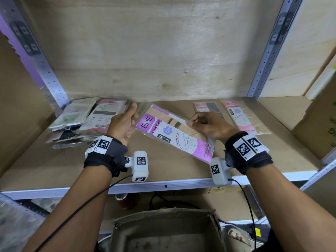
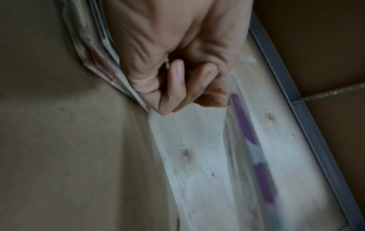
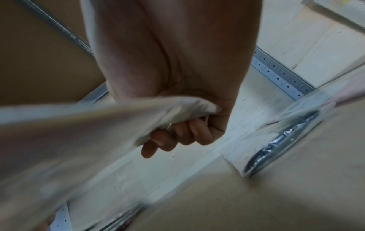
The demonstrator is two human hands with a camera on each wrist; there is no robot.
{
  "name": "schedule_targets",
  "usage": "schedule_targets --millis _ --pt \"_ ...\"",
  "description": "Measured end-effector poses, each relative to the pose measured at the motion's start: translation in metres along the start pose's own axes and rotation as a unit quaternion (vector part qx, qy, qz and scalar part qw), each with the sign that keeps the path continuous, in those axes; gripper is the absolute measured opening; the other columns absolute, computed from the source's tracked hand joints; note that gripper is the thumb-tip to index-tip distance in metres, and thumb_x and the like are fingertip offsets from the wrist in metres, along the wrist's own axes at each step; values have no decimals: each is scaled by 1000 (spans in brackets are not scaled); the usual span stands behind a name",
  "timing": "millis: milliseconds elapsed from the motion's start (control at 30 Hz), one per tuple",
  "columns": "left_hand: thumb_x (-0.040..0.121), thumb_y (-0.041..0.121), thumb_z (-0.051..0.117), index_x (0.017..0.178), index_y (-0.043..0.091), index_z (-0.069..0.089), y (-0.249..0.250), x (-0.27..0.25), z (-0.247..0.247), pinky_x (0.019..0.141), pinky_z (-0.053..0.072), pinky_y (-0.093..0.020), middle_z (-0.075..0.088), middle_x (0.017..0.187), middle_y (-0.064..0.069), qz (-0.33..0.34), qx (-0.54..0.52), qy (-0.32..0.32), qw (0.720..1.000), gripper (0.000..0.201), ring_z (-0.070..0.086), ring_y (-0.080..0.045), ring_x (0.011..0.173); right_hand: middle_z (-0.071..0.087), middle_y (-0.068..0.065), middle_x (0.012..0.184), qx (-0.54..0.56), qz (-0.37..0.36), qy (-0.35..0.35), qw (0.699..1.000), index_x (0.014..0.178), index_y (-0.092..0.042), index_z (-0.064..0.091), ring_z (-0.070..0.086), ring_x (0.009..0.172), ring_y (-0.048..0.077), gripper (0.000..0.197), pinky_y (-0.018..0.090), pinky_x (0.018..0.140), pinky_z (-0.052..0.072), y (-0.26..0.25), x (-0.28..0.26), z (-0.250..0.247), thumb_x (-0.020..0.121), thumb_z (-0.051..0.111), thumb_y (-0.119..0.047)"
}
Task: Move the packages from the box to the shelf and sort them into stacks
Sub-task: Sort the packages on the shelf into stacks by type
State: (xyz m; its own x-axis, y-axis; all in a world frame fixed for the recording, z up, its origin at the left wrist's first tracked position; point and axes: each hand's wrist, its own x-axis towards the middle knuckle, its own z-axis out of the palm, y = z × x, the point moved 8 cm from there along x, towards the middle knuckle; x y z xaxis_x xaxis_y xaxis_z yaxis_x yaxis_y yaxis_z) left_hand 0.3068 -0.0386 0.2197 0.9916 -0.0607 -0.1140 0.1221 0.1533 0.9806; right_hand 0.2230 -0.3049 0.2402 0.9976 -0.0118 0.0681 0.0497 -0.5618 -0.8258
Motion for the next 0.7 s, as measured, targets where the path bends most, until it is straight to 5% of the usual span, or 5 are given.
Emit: schedule_targets --millis 267,367,467,567,700 --pt "91 44 63 89 14 61 -8 -2 8 34 25 -14 51 70 0 -51 -87 -58 993 30 36 -2 32 69 -2 75 5 -6 8 1000 92 -10 70 62 68 9 24 26 70 47 3 5 -1 91 68 -34" --pt "91 43 65 85 19 64 -9 3 5 55 36 -23 51 63 3 -37 -75 -43 996 25 42 -8 52 69 2 77 -4 -10 17 1000 91 -10 70 61 70 11 23 27 72 46 4 5 -4 91 69 -33" --pt "93 42 63 108 20 65 -8 4 7 64 39 -30 57 85 -6 -33 -72 -51 996 26 49 -15 67 70 9 81 -8 -10 18 1000 91 -11 71 61 74 14 24 31 75 46 3 4 -4 91 69 -35" --pt "93 43 63 98 17 63 -12 5 9 50 41 -22 69 88 -6 -41 -75 -67 994 26 61 -13 58 69 6 80 -7 -7 18 1000 91 -11 70 61 72 13 24 30 74 45 3 2 -5 91 69 -35" --pt "96 44 57 87 16 55 -9 -1 19 33 31 -13 71 68 -1 -55 -125 -112 984 29 51 -7 40 71 6 81 -6 -1 17 1000 91 -13 71 62 72 11 23 29 75 47 3 0 -5 90 69 -36"
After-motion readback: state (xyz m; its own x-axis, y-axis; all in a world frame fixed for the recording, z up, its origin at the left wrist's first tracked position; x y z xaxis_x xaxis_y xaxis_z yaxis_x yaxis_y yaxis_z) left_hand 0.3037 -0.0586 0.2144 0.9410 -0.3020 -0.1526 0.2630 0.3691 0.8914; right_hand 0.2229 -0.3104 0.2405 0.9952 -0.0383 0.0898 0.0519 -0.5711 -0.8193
